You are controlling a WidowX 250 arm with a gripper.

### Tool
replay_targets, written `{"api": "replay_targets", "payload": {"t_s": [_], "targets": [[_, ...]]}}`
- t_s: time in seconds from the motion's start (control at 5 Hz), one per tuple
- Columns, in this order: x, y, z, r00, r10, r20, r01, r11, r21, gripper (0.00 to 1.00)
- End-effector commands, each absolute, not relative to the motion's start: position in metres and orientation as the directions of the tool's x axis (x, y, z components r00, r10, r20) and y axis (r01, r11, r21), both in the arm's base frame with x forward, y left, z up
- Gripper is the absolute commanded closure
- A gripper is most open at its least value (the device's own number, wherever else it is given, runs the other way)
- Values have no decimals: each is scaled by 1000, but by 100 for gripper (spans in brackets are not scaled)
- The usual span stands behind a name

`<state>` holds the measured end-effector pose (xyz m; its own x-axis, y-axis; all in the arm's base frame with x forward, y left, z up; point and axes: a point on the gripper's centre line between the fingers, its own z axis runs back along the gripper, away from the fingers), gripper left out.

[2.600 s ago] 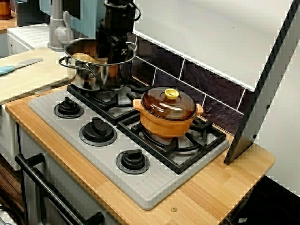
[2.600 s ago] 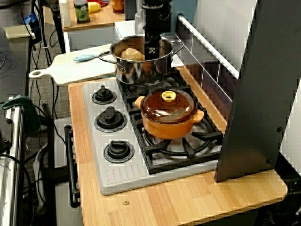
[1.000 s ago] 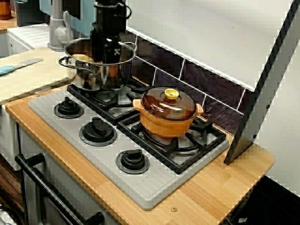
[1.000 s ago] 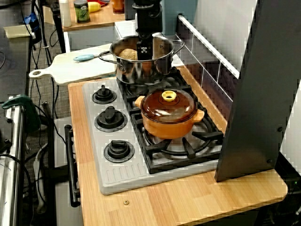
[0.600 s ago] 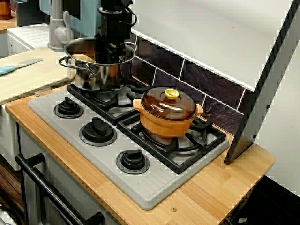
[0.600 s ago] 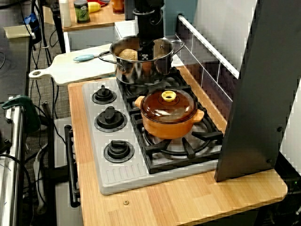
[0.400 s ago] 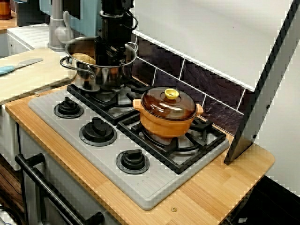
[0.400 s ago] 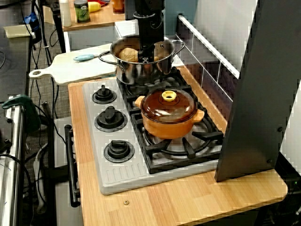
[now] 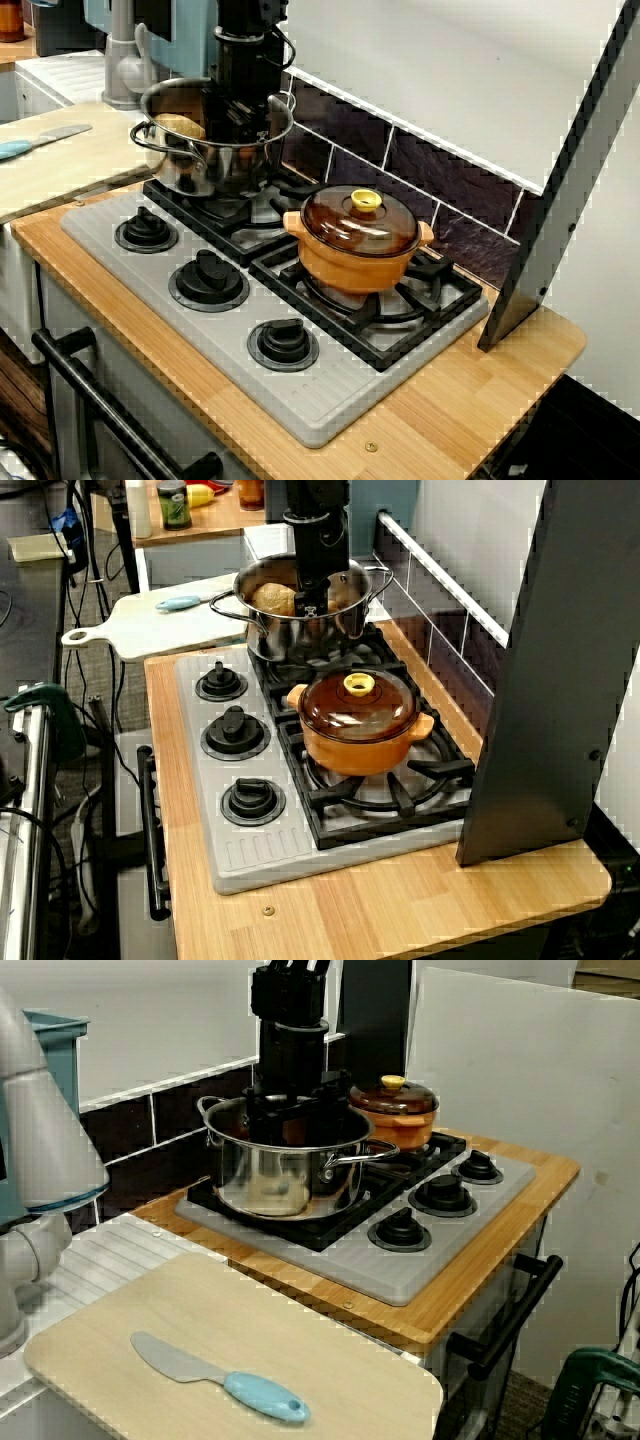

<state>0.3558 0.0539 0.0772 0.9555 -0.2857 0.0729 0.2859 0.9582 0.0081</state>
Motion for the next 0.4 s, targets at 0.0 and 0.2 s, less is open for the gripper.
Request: {"api": "replay_targets", "payload": {"t_s": [0.0,0.2], "targets": [[362,56,100,953,-274,130,271,962,43,0],[362,58,97,954,-272,129,269,962,42,0]]}}
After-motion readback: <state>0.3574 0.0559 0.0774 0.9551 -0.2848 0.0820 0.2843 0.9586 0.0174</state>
